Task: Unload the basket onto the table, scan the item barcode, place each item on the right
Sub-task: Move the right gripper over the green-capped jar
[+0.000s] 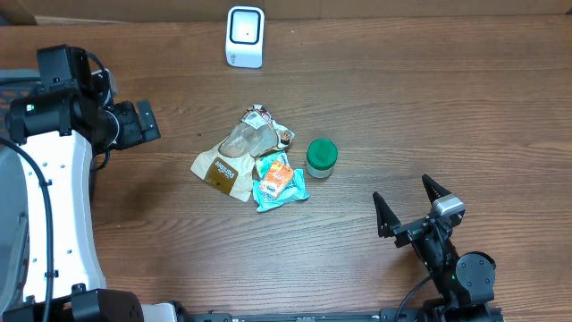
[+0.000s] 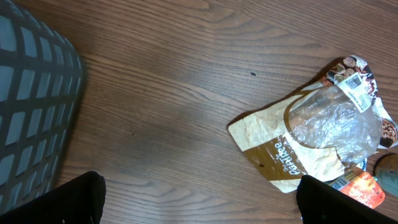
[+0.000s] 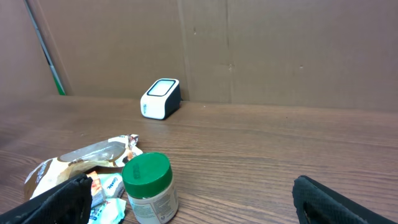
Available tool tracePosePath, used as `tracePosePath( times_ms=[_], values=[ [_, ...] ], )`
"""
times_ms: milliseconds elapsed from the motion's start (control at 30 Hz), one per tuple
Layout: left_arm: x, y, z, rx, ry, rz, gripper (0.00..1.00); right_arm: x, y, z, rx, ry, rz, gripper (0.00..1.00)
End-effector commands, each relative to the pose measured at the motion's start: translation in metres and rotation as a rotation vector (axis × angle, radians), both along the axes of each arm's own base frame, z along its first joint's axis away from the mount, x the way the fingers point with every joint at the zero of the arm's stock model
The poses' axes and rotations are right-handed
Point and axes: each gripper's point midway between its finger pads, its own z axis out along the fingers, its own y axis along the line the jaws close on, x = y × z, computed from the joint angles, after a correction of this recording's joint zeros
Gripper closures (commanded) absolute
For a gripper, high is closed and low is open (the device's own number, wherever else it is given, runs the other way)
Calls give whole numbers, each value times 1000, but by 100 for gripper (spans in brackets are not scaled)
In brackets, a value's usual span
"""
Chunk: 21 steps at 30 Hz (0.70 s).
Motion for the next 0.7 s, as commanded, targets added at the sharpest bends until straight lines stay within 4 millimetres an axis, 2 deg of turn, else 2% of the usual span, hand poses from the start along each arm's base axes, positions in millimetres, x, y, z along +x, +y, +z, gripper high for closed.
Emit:
tracePosePath(
  times_ms=[0, 667],
  values=[
    [4, -3, 5, -5, -28, -26, 0, 0, 1, -1, 1, -6, 6, 0],
    [7, -2, 7, 0, -43, -24, 0, 0, 1, -1, 1, -5, 6, 0]
  ],
)
